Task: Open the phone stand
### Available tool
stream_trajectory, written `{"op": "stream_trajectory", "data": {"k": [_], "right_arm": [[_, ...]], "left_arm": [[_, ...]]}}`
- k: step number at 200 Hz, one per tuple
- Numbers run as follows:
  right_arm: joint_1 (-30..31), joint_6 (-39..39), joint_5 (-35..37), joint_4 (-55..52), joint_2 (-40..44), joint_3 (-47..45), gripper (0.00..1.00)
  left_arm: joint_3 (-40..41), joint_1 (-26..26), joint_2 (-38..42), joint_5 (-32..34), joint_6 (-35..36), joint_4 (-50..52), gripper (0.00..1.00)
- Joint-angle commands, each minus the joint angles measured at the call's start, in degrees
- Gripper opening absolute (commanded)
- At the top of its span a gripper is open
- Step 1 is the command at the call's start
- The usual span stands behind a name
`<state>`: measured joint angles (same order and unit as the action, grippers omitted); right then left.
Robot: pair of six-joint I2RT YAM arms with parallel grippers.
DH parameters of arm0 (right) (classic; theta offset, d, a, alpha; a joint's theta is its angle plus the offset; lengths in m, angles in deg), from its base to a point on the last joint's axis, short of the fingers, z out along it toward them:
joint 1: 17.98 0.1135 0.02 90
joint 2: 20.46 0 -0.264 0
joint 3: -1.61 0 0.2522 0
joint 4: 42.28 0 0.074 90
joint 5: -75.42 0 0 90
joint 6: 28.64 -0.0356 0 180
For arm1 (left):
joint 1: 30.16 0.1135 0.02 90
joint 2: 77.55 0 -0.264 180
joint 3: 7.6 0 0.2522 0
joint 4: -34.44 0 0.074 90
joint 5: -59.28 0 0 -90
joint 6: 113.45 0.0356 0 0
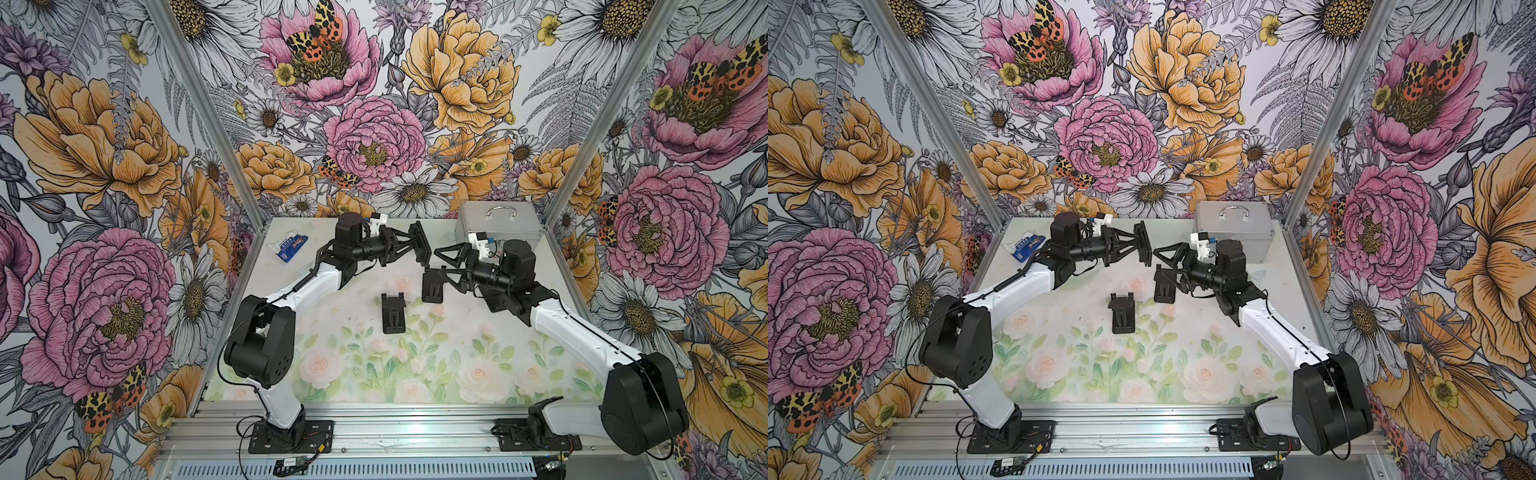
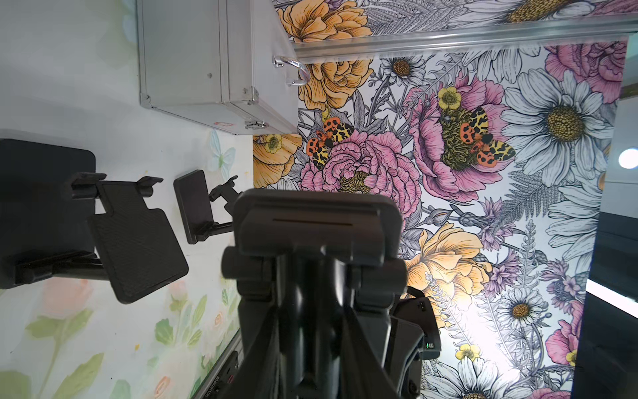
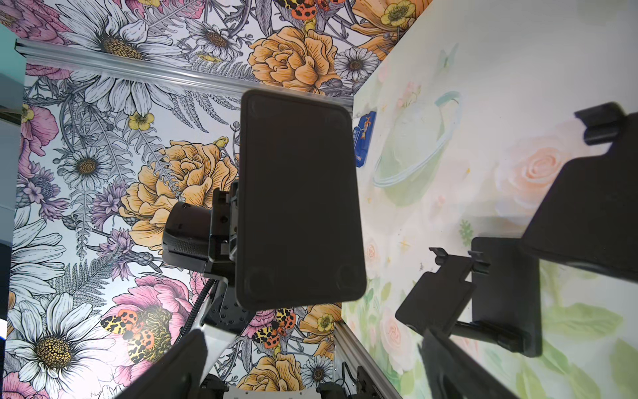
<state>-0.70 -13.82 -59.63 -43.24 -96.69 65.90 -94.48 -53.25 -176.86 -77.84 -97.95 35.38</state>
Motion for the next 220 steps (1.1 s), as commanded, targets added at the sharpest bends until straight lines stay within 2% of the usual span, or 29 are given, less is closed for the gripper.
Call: {"op": "stream_trajectory", "data": {"k": [1,117,220], "right_arm": [[-0.1,-1.8,1.2,5.3,-0.7,-0.6,1.0],[1.5,-5.9,2.7,14.1,-6.0,1.6,0.99],[2.9,-7.2,2.4,16.7,-9.0,4.2,0.99]], "left_arm": [[-0.3,-0.1,2.6,-2.0,-1.9,-4.8,0.0],[2.8,-1.1,3.7,-1.8,-5.4,-8.8,0.0],[4.8,-1.2,4.1,-1.4,-7.0,-10.9,0.0]]}}
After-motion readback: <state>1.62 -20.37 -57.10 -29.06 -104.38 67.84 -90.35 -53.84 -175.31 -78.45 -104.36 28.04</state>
